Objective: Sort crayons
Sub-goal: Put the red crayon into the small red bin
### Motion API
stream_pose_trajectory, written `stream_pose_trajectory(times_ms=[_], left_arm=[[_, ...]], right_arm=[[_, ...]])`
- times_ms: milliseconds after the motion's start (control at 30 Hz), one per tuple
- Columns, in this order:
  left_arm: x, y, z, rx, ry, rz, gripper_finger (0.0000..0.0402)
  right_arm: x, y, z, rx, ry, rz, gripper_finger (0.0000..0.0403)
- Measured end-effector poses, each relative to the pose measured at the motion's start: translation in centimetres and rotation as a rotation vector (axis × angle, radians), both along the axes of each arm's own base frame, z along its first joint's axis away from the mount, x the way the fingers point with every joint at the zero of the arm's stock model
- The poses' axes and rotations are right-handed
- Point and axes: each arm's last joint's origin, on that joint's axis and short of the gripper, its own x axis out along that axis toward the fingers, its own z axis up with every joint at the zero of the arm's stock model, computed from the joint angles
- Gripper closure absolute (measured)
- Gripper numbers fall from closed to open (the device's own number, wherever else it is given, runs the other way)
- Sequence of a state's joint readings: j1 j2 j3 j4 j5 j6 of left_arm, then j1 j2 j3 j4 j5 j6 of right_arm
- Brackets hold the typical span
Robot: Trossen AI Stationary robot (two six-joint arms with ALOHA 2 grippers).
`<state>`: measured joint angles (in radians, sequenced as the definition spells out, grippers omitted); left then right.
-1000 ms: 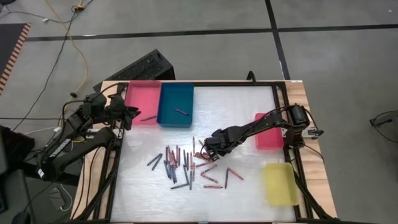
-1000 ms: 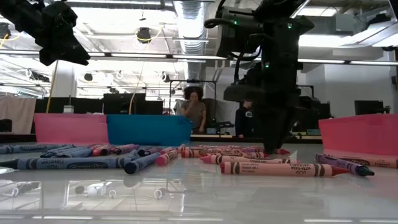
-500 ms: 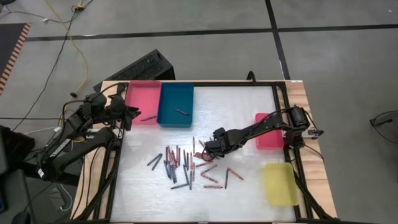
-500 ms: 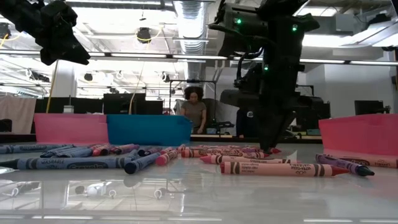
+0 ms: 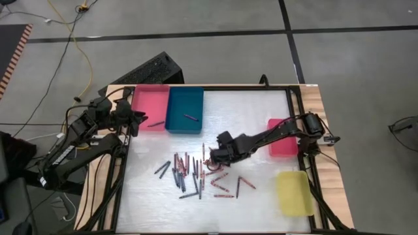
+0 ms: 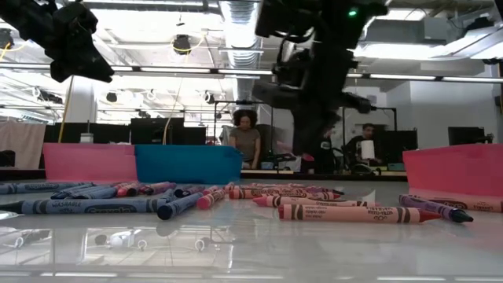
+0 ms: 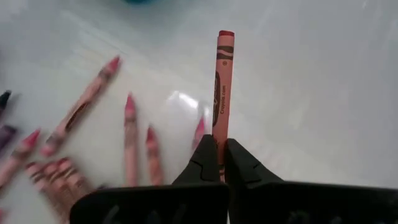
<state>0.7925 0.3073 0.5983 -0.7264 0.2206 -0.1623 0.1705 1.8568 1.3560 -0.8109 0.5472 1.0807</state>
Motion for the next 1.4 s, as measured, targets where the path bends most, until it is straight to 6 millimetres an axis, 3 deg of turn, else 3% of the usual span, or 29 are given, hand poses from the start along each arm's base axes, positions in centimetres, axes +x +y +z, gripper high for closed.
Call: stream_pose_trajectory(times_ms=[333,567,667,767,833,967,1133,1200,1400], left_arm=[[-0.2,0.3,0.1,0.023,0.005,0.123,0.0291],[-0.2,1.0,1.3,0.148,-0.06,0.27,0.0291],[-0.4,1.1,1.2,0.169,-0.021,0.34,0.0291],[-0.6,1.1,0.9,0.132,-0.003,0.42,0.0291],[-0.7,1.1,0.7,0.111,0.01,0.429,0.0291],[-0.6,1.0,0.5,0.102,0.03,0.388,0.0291],[-0.5,0.9,0.6,0.117,0.021,0.335,0.0291],[-0.5,0.9,0.6,0.121,0.023,0.326,0.0291],[-0.5,0.9,0.6,0.117,0.022,0.339,0.0291]], right_arm=[[2.5,-4.7,4.5,0.018,0.032,0.268,0.0402],[2.6,-5.7,6.7,-0.021,0.082,0.37,0.0402],[2.4,-7.1,7.1,-0.021,0.138,0.419,0.0402],[0.2,-9.2,6.7,0.076,0.303,0.322,0.0402],[-1.5,-9.6,6.5,0.143,0.434,0.223,0.0402],[-4.4,-8.2,8.3,0.199,0.52,0.062,0.0402],[-7.1,-6.4,10.0,0.255,0.401,-0.141,0.0403],[-8.1,-5.9,9.5,0.255,0.399,-0.202,0.0403],[-12.2,-5.0,5.2,0.362,0.55,-0.37,0.0403]])
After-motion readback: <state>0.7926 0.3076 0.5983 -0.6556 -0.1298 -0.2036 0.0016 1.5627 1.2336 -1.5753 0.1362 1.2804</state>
